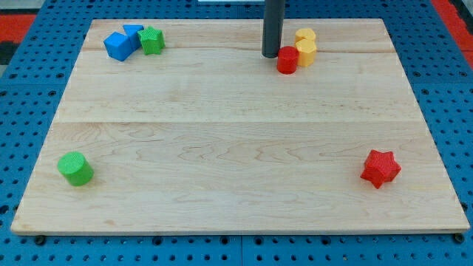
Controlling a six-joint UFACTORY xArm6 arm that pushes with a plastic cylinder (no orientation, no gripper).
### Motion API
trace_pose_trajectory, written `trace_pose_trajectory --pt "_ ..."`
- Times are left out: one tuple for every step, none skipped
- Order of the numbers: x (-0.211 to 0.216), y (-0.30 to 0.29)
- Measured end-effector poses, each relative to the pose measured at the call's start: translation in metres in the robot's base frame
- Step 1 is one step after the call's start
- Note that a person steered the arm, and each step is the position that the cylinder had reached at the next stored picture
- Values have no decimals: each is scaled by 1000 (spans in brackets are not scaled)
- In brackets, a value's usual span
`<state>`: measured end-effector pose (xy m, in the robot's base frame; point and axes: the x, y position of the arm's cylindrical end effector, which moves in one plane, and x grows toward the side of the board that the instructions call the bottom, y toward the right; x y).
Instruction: Slightly push the red star on the board
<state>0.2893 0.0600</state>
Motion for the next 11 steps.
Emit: trace_pose_trajectory --pt "26 -13" --pt "84 20" --pt "117 116" --pt "173 188" --pt "234 190" --pt "287 132" --pt "261 73" --pt "229 79" --pt "264 66" --pt "281 121" --pt "280 188"
